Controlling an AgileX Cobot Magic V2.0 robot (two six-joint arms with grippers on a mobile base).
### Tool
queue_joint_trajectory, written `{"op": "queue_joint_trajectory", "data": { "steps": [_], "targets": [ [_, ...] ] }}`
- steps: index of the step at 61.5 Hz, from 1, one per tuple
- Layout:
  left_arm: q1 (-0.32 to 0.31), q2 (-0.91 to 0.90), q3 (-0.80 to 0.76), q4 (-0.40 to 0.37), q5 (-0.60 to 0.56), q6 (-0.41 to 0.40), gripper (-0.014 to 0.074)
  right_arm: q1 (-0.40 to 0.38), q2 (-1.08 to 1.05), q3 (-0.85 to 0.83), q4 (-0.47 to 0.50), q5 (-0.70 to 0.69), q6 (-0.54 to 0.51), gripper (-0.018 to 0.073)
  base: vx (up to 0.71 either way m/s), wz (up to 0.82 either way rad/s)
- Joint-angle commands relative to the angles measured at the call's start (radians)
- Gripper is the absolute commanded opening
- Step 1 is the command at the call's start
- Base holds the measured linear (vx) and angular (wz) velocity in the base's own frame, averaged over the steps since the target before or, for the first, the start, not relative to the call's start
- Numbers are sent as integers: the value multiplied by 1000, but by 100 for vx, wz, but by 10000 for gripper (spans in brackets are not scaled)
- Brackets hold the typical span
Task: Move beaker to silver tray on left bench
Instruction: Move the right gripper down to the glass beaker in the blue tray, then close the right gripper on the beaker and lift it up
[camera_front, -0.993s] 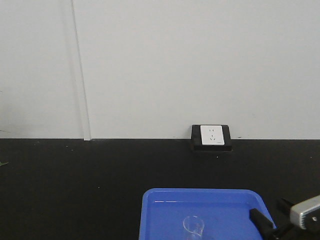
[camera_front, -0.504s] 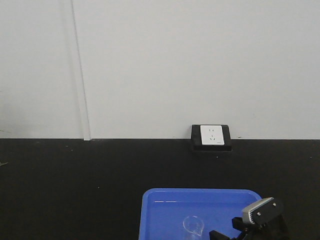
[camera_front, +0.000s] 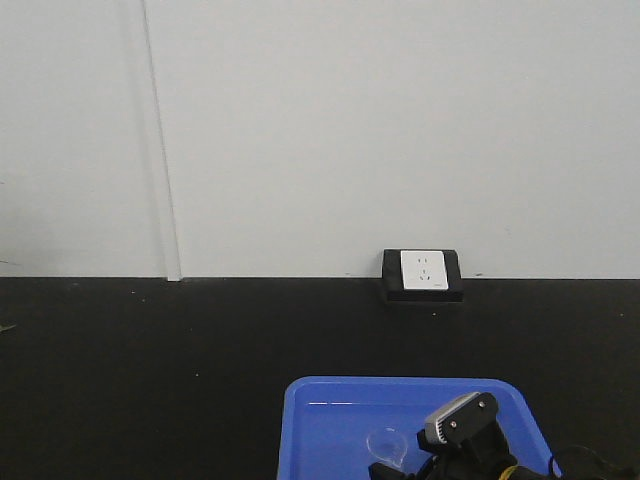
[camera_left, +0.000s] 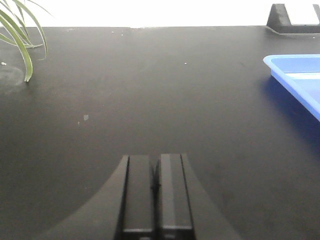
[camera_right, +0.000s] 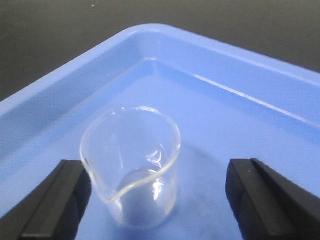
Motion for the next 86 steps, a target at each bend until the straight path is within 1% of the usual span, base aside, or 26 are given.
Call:
{"op": "queue_joint_trajectory", "data": {
  "steps": [1, 16, 28, 42, 50, 55, 60, 64, 72, 76, 82, 86],
  "targets": [
    [2, -7, 18, -5, -84, 0, 1, 8, -9, -60, 17, -74, 24, 598, 0, 0],
    [2, -7, 18, -5, -84, 0, 1, 46, 70, -148, 18, -76, 36, 589, 0, 0],
    [2, -7, 18, -5, -84, 0, 1, 48, 102, -184, 19, -74, 36, 588, 0, 0],
    [2, -7, 18, -5, -84, 0, 1, 47, 102, -183, 18, -31, 37, 520, 0, 0],
    [2, -7, 18, -5, -84, 0, 1, 47, 98, -183, 18, -24, 53, 438, 0, 0],
    [2, -7, 18, -5, -84, 0, 1, 48, 74, -182, 8, -21, 128, 379, 0, 0],
    [2, -7, 18, -5, -84, 0, 1, 48, 27, -182, -34, -19, 197, 295, 0, 0],
    [2, -7, 18, -5, -84, 0, 1, 48, -14, -182, -59, -12, 227, 234, 0, 0],
    [2, -7, 18, -5, -84, 0, 1, 48, -154, -185, -150, 23, 298, 95, 0, 0],
    [2, -7, 18, -5, -84, 0, 1, 48, -222, -194, -194, 44, 344, 44, 0, 0],
    [2, -7, 18, -5, -84, 0, 1, 53, -312, -218, -264, 55, 427, -18, 0, 0],
    [2, -7, 18, -5, -84, 0, 1, 71, -368, -243, -328, 77, 480, -16, 0, 0]
  ]
}}
